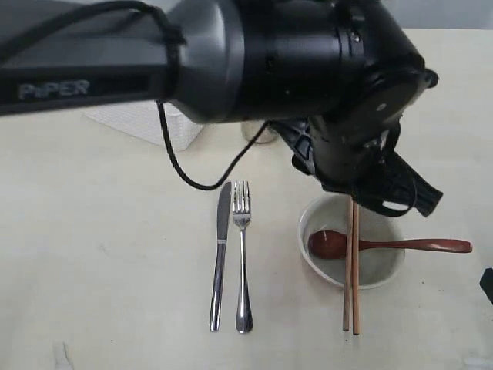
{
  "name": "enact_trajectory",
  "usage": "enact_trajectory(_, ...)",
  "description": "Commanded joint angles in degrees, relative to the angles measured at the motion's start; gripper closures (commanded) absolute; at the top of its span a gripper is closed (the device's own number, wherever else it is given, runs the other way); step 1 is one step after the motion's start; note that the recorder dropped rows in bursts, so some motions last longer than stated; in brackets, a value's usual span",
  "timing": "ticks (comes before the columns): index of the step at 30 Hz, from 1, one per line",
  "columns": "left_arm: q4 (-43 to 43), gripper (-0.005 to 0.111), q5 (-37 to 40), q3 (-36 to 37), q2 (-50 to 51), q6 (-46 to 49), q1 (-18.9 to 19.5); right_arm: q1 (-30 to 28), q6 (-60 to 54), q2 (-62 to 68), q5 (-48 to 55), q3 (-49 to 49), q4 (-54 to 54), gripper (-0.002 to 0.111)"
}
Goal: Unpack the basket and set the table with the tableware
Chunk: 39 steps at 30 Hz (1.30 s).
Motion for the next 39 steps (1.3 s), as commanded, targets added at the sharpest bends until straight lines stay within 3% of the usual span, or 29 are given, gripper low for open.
enact_trajectory(1, 5.1, 0.084, 2.1, -0.4, -6.3, 1.1, -0.1, 0.0, 0.2, -0.3, -0.3, 0.2, 0.0, 0.108)
enact_trajectory(4, 6.4, 0.107, 1.5, -0.3, -10.4, 1.9, -0.1, 0.0, 0.2, -0.3, -0.3, 0.2, 0.0, 0.108)
enact_trajectory(10, 8.3, 0.106, -2.7, 4.4, -20.1, 2.1, -0.2, 0.0, 0.2, -0.3, -0.3, 0.2, 0.0, 0.108)
enact_trajectory(26, 14.3, 0.107, -20.2, 29.7, -48.6, -0.7, -0.2, 0.0, 0.2, -0.3, -0.3, 0.2, 0.0, 0.108)
enact_trajectory(31, 14.3, 0.107, -21.5, 32.2, -53.0, -0.7, -0.1, 0.0, 0.2, -0.3, -0.3, 0.2, 0.0, 0.108)
enact_trajectory(39, 14.8, 0.107, -30.9, 34.8, -61.6, -0.7, -0.1, 0.0, 0.2, -0.3, -0.3, 0.2, 0.0, 0.108)
